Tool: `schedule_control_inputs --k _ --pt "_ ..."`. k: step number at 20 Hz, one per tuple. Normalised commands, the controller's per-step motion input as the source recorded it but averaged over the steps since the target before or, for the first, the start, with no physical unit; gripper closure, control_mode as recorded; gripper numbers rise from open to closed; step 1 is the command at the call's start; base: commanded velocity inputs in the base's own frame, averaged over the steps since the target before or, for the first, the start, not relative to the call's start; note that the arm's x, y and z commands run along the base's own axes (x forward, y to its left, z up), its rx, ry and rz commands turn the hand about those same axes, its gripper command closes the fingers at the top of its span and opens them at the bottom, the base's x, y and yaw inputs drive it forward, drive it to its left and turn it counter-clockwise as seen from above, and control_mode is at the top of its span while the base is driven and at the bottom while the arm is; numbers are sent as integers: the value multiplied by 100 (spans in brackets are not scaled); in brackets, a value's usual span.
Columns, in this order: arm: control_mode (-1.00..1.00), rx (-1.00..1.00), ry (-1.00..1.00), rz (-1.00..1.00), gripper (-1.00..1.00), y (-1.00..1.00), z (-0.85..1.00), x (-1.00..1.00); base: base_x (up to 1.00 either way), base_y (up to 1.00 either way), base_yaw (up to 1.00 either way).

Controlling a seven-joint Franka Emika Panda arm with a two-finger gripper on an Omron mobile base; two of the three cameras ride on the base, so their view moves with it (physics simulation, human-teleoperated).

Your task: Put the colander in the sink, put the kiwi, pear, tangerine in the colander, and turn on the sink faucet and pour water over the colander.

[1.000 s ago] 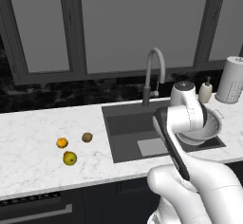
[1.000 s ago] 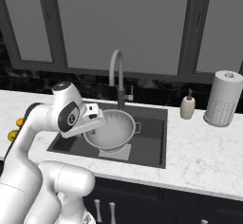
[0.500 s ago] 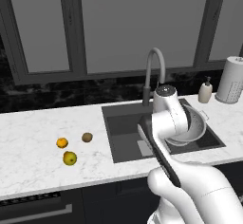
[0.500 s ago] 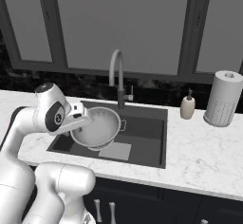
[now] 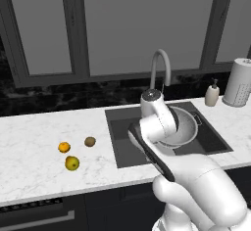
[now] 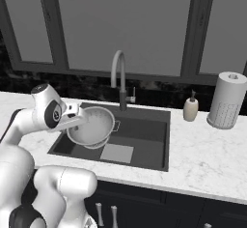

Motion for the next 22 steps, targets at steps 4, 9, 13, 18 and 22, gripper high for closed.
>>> schedule_control_inputs --k 4,9,13,18,22 --pt "-100 0 0 -8 100 27 -18 38 0 0 0" --pt "-100 0 1 -7 100 9 -22 37 0 0 0" --pt "-100 0 7 -8 100 1 -24 37 0 0 0" --pt "-100 0 10 -1 100 -5 -25 26 0 0 0" --pt "-100 0 1 0 100 -4 -15 25 0 0 0"
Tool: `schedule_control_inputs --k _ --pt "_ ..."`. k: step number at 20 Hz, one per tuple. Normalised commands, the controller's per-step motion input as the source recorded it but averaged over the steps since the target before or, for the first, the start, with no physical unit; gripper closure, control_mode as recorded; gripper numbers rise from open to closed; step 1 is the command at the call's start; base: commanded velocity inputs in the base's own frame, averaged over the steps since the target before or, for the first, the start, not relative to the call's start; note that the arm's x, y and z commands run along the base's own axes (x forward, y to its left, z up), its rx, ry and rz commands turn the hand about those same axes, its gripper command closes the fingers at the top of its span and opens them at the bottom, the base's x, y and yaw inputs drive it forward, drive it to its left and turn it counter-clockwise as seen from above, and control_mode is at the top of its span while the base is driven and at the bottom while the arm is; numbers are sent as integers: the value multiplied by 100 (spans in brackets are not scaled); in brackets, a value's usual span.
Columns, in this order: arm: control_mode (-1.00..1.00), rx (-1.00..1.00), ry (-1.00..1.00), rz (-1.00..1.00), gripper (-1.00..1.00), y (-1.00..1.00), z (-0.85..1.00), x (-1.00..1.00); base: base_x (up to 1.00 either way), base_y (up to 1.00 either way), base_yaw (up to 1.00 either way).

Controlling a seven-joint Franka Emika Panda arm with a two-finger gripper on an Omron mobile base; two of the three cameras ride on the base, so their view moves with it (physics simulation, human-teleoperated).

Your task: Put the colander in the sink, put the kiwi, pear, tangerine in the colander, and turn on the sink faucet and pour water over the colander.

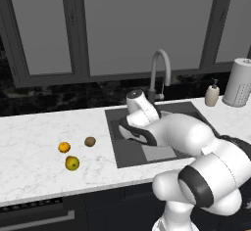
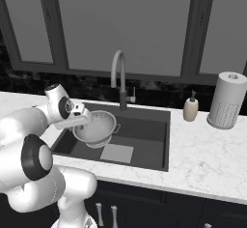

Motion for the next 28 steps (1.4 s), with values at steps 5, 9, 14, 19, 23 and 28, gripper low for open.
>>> schedule_control_inputs --k 5,9,14,19,23,28 --pt "-100 0 0 1 100 -20 -20 10 0 0 0" --pt "-100 0 0 0 100 -23 -26 5 0 0 0" --pt "-100 0 0 4 100 -8 -22 12 0 0 0" --pt "-100 0 3 6 100 -12 -21 15 0 0 0" --pt "-100 0 11 6 100 -13 -28 11 0 0 0" --pt "-100 0 14 3 100 -5 -29 1 0 0 0"
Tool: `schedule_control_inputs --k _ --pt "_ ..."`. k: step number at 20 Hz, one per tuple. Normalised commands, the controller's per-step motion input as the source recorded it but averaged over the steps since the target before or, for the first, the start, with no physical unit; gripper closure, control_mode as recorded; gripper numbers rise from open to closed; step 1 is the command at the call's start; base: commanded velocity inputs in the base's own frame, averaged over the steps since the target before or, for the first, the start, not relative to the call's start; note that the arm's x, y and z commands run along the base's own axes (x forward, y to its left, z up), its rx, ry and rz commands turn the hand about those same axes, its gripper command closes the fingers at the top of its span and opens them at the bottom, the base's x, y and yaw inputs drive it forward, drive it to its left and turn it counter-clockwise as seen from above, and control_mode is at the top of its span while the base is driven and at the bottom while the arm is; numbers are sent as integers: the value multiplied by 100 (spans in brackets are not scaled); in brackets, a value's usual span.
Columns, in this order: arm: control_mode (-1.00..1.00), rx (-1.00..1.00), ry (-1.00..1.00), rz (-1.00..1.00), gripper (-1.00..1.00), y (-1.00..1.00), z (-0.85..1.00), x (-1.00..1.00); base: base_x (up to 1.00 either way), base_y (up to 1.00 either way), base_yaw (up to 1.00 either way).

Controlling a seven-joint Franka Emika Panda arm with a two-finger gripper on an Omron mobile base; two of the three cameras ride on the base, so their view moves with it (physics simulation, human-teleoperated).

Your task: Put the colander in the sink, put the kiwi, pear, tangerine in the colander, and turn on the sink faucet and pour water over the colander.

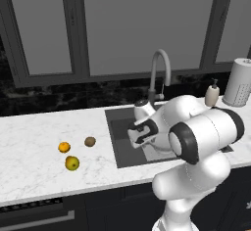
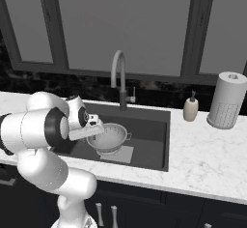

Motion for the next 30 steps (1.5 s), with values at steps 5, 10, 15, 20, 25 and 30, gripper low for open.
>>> schedule_control_inputs --k 5,10,15,20,25,30 --pt "-100 0 7 0 100 -4 -28 6 0 0 0" --pt "-100 0 0 1 100 -7 -26 7 0 0 0" --pt "-100 0 0 2 100 -7 -24 7 0 0 0" --pt "-100 3 0 2 100 -1 -17 18 0 0 0" --pt "-100 9 0 1 100 0 -9 27 0 0 0" --pt "-100 9 0 0 100 -2 -12 27 0 0 0"
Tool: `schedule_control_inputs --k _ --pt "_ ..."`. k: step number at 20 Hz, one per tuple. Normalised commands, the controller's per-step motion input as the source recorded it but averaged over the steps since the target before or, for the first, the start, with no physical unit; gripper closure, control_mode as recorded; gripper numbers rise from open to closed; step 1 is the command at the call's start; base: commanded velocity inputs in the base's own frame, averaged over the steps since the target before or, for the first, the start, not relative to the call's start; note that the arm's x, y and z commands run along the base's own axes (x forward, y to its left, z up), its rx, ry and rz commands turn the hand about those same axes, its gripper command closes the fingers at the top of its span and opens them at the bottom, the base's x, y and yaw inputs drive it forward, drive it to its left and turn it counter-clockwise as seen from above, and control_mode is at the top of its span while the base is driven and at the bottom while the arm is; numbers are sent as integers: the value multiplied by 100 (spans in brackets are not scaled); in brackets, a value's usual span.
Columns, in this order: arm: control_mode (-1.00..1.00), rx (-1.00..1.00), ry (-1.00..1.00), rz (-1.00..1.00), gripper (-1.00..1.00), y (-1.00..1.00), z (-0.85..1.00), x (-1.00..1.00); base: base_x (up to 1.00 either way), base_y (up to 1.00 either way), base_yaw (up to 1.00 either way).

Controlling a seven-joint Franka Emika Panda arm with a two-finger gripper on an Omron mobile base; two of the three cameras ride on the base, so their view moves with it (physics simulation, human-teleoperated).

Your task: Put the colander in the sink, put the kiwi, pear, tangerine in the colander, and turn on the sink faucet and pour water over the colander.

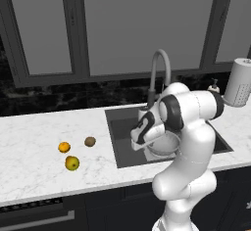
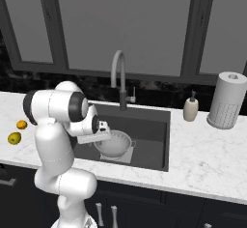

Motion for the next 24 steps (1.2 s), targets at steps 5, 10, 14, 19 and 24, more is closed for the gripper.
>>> schedule_control_inputs --k 5,10,14,19,24 --pt "-100 2 0 0 100 0 -20 12 0 0 0" --pt "-100 0 0 0 100 0 -23 14 0 0 0" --pt "-100 0 0 0 100 -1 -26 17 0 0 0" --pt "-100 0 -3 0 100 -10 -22 28 0 0 0" --pt "-100 0 -1 0 100 -14 -21 22 0 0 0"
